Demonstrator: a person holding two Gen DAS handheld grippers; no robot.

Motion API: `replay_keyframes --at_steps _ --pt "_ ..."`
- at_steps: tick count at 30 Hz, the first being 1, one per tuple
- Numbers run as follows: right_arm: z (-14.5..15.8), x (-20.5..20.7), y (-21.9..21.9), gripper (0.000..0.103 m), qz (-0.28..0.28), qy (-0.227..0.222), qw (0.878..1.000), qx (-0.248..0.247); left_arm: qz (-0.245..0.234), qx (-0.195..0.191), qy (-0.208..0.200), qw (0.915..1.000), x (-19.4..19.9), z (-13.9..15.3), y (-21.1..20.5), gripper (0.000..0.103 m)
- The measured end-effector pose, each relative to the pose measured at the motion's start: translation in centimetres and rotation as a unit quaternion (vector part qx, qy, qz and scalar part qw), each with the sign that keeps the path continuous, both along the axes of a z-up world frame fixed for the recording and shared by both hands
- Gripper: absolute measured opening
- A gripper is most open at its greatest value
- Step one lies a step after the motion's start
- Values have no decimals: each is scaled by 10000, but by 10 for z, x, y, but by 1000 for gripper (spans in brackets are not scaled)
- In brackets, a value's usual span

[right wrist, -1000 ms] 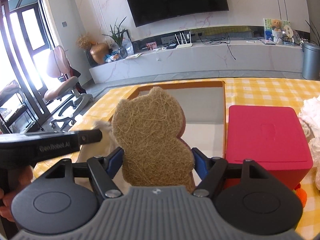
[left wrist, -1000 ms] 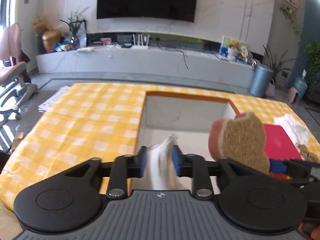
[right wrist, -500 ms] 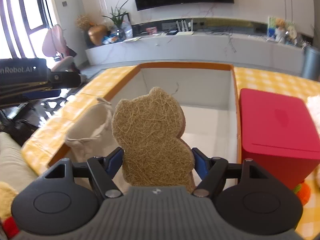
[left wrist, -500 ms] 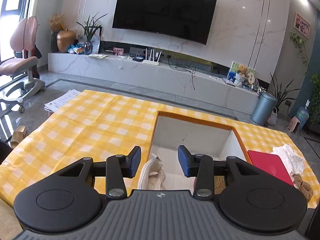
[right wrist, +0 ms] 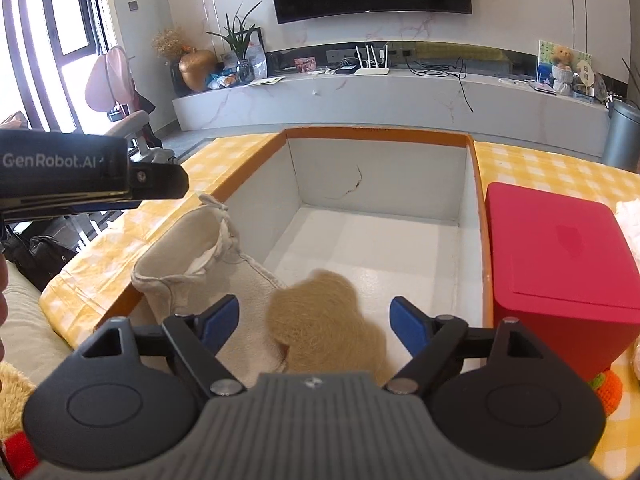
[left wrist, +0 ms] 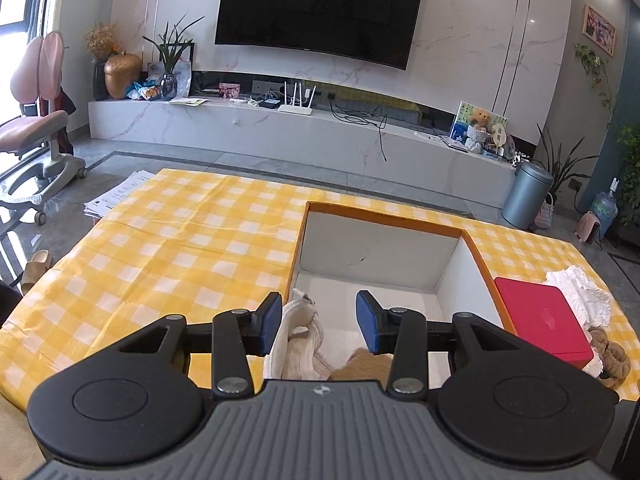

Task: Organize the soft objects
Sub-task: 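Move both tools back toward the remaining items on the table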

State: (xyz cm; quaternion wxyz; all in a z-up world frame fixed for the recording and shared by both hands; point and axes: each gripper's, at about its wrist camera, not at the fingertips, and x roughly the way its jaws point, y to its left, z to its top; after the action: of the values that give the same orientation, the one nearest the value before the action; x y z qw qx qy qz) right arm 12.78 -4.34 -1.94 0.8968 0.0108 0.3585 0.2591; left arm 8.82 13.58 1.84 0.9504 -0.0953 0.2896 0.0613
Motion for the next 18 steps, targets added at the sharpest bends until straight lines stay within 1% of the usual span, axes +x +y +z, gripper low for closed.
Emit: replay_keyframes --at_steps 5,9,14,18 --pt "3 -1 0 81 -16 -63 10000 63 15 -20 -59 10000 -2 3 0 47" --pt "14 -5 -1 81 19 -216 9997 86 70 -32 -93 9999 -2 5 0 47" --pt "31 -12 -11 81 -7 -383 9991 185 91 64 -130 9999 -5 9 -7 47" --pt "44 -14 -26 81 -91 -488 9988 49 33 110 -248 9996 -11 18 -16 47"
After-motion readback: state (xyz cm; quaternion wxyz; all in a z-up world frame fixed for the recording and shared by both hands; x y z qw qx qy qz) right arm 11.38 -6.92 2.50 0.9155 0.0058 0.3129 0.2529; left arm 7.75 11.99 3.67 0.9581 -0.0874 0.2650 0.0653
